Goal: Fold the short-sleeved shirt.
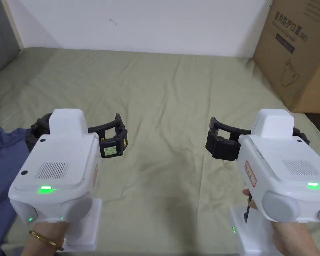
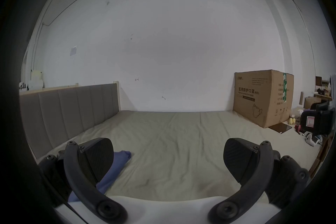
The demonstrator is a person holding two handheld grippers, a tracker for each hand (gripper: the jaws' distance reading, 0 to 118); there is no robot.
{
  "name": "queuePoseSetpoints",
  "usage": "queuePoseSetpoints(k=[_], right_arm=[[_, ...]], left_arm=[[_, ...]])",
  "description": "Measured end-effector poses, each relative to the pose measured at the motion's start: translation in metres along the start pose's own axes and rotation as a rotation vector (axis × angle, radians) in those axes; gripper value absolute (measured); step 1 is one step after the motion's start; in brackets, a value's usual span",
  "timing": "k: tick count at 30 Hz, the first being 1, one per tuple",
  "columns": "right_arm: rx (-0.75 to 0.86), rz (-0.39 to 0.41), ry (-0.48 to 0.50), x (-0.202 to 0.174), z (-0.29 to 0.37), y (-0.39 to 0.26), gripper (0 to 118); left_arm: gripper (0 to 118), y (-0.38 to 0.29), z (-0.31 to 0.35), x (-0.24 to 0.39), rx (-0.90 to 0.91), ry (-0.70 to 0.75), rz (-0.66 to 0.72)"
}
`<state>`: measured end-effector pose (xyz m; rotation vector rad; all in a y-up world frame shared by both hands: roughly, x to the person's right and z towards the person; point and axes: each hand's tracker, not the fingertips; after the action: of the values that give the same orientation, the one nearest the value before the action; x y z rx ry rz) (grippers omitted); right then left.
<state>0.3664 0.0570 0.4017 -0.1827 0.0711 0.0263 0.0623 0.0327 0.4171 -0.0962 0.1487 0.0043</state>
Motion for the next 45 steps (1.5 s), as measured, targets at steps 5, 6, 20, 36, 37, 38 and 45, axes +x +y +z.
queuePoseSetpoints(k=[5,6,20,36,37,38,45], right_arm=[[-0.019,0.006,-0.001,-0.005,0.001,-0.012,118],[-0.018,0.009,0.002,-0.006,0.002,-0.013,118],[-0.023,0.005,-0.009,-0.006,0.005,-0.017,118],[0.023,0.05,-0.012,-0.012,0.016,-0.005,0],[0.022,0.049,-0.007,-0.011,0.017,-0.004,0],[0.021,0.045,0.001,-0.01,0.017,-0.004,0],[-0.009,0.025,0.015,-0.011,0.014,-0.007,0]], left_arm=[[118,-0.011,0.003,0.006,-0.012,-0.013,-0.06],[118,-0.012,0.005,0.008,-0.009,-0.016,-0.066],[118,-0.015,0.007,0.008,-0.02,-0.018,-0.064],[0,-0.008,0.01,0.012,-0.034,-0.001,-0.11],[0,-0.008,0.011,0.012,-0.031,-0.002,-0.097],[0,-0.007,0.012,0.011,-0.033,-0.005,-0.089],[0,-0.007,0.011,0.011,-0.049,-0.029,-0.093]])
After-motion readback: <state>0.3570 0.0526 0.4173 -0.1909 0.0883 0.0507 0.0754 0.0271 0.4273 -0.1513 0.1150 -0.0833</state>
